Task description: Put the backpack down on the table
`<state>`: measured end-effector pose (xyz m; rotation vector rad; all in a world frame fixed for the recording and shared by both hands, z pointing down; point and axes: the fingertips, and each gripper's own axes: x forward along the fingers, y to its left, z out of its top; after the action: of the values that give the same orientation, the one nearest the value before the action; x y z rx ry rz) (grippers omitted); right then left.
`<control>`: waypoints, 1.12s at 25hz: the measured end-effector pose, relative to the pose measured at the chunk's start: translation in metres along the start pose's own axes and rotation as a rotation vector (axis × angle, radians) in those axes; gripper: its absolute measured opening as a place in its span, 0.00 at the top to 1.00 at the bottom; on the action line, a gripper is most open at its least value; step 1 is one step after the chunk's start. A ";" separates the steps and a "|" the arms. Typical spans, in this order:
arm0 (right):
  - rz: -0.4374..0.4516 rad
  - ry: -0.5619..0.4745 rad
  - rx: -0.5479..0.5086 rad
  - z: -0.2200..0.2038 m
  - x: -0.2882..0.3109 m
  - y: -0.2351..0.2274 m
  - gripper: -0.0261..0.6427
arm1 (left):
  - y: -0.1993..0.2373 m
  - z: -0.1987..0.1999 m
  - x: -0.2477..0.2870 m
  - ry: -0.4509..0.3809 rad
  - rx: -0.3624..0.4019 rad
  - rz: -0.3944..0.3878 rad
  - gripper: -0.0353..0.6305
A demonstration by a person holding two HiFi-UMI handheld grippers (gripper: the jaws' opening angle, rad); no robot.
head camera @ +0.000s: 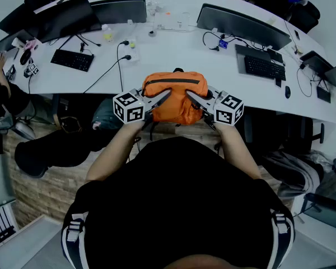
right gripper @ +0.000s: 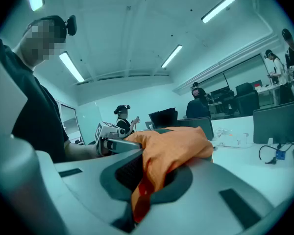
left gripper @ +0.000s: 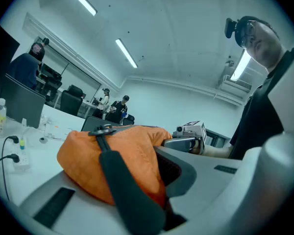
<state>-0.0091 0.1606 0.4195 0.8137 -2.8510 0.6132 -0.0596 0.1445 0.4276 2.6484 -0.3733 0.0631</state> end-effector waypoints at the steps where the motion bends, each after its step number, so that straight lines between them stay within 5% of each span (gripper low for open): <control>1: -0.008 0.001 -0.002 0.001 -0.001 0.000 0.91 | -0.001 0.000 0.001 0.004 -0.007 0.004 0.87; 18: -0.032 -0.050 -0.002 0.008 -0.004 0.032 0.91 | -0.034 0.011 -0.024 -0.005 0.007 0.060 0.88; 28: -0.015 -0.048 0.023 0.007 0.011 0.017 0.91 | -0.015 0.018 -0.022 -0.001 0.021 0.099 0.88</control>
<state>-0.0276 0.1655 0.4094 0.8638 -2.8834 0.6342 -0.0768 0.1547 0.4022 2.6494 -0.5070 0.0977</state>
